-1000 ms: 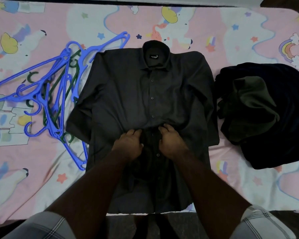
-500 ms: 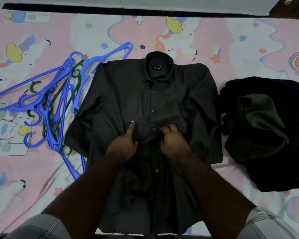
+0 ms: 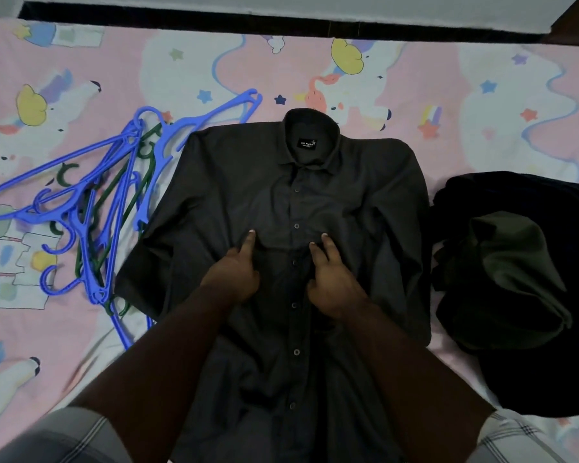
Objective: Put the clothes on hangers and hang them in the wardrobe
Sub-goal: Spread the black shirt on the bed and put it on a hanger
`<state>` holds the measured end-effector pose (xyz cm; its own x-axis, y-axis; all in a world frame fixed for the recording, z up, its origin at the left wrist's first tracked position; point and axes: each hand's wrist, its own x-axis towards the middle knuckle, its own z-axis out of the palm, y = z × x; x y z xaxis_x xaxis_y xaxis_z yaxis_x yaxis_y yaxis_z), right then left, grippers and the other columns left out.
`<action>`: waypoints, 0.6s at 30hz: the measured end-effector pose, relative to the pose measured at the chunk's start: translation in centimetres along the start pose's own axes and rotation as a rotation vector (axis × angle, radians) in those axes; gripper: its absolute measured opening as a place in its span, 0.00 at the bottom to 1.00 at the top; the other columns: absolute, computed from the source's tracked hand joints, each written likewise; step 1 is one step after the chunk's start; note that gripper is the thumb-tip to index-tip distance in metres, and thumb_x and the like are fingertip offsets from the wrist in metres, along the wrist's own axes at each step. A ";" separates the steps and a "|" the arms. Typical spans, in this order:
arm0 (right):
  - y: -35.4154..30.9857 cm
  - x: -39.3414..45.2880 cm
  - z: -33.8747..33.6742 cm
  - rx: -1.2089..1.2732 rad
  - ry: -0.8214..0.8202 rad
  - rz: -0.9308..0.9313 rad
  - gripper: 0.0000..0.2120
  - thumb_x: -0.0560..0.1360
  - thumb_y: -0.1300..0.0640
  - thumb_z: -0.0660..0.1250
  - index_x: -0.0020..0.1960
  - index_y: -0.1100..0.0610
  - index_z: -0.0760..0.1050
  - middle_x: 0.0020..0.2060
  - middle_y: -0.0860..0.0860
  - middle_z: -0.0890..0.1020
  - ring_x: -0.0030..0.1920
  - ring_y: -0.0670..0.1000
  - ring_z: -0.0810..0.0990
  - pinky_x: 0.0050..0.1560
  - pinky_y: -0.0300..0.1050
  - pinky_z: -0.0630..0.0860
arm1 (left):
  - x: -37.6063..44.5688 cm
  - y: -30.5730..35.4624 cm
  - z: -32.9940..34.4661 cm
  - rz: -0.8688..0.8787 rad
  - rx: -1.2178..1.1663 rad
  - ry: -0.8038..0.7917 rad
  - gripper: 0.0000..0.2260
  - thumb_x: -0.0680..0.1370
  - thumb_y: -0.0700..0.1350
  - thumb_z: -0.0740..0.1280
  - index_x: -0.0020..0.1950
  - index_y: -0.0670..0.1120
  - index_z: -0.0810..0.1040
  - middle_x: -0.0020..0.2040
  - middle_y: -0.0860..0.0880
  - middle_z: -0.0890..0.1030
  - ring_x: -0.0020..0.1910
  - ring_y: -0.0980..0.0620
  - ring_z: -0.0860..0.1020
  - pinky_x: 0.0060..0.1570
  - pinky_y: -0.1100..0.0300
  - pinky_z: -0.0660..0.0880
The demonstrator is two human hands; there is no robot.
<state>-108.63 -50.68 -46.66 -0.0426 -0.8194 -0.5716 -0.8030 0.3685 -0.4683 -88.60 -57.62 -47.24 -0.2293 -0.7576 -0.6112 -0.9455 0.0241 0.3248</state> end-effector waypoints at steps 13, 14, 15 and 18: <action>-0.6 2.7 -1.2 -0.028 0.021 0.044 0.40 0.76 0.57 0.64 0.82 0.57 0.47 0.80 0.55 0.39 0.75 0.63 0.59 0.75 0.53 0.59 | 1.9 -0.1 -1.3 0.041 0.004 0.009 0.44 0.79 0.46 0.66 0.81 0.56 0.35 0.56 0.35 0.79 0.54 0.36 0.80 0.56 0.51 0.73; -0.7 3.0 -1.4 -0.013 0.037 0.058 0.39 0.75 0.57 0.64 0.82 0.56 0.50 0.81 0.55 0.43 0.74 0.63 0.60 0.74 0.53 0.61 | 2.2 -0.1 -1.5 0.042 -0.001 0.003 0.43 0.79 0.46 0.66 0.82 0.56 0.37 0.56 0.35 0.80 0.55 0.36 0.80 0.56 0.51 0.73; -0.8 3.2 -1.5 -0.005 0.068 0.057 0.36 0.75 0.58 0.64 0.80 0.55 0.55 0.80 0.56 0.51 0.73 0.63 0.63 0.73 0.52 0.63 | 2.5 -0.2 -1.7 0.034 0.004 0.009 0.41 0.79 0.47 0.65 0.82 0.54 0.40 0.57 0.35 0.79 0.56 0.36 0.79 0.57 0.51 0.73; -0.9 3.9 -1.7 -0.086 0.150 -0.010 0.25 0.73 0.59 0.63 0.70 0.58 0.73 0.64 0.58 0.73 0.64 0.62 0.71 0.66 0.50 0.69 | 3.2 -0.2 -2.0 0.041 -0.004 0.100 0.25 0.80 0.47 0.64 0.76 0.46 0.65 0.62 0.36 0.77 0.60 0.35 0.77 0.58 0.49 0.73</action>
<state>-109.05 -54.95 -47.29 -0.1173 -0.8818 -0.4568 -0.8518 0.3258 -0.4103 -88.65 -61.40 -47.82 -0.2428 -0.8176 -0.5221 -0.9349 0.0536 0.3509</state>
